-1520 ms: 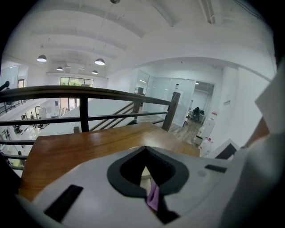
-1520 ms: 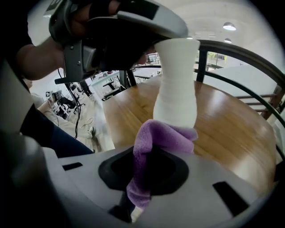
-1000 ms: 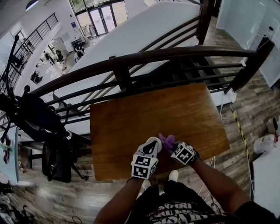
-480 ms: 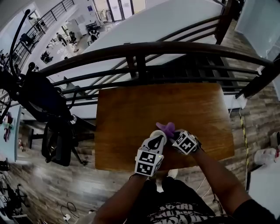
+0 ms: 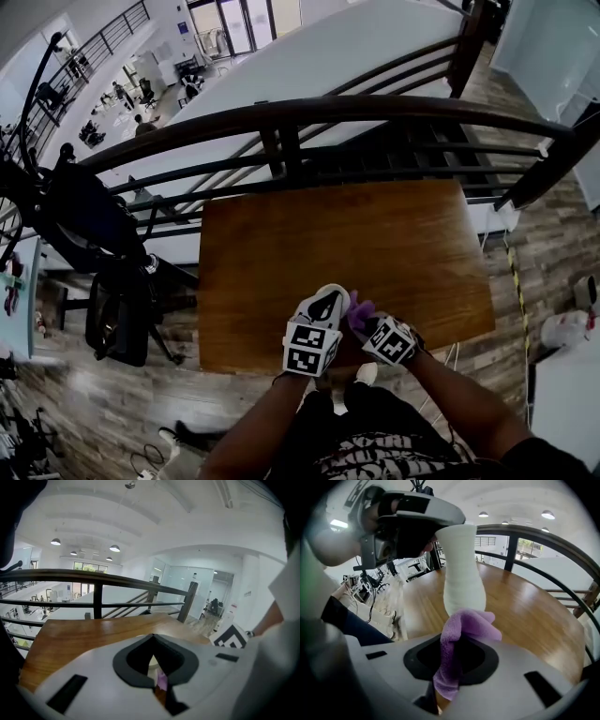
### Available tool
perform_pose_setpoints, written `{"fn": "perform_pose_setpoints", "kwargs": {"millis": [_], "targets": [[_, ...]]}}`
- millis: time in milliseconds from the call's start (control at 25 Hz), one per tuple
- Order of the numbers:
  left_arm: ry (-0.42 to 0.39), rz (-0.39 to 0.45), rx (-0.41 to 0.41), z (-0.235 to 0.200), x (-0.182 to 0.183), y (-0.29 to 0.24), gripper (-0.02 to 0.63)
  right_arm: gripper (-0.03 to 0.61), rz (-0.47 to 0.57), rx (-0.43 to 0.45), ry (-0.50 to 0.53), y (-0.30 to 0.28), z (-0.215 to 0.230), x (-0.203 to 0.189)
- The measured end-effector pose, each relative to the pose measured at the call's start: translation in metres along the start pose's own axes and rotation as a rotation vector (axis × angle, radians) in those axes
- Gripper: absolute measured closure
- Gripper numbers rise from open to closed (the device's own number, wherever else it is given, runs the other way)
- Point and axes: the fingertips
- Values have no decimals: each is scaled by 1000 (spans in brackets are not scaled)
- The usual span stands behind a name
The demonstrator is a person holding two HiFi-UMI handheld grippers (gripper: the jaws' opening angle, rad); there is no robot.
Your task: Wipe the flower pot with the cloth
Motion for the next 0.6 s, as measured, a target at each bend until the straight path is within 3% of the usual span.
{"fn": "perform_pose_setpoints", "kwargs": {"millis": [280,440,600], "targets": [[-23,2,2,3,-3,3,614,523,33,41,-73,-3,-37,-6],[-27,14,0,5,-5,11,614,523,57,-26,-131,11,-21,-17],[-17,54,14,6,-3,21,614,522,106,-146,-210,36,23,-33]]}}
Point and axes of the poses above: the fingertips, and each gripper's own axes: y backward along the fingers, z to its right, x out of its top, and after that the axes turned 8 degrees about -y, right-handed
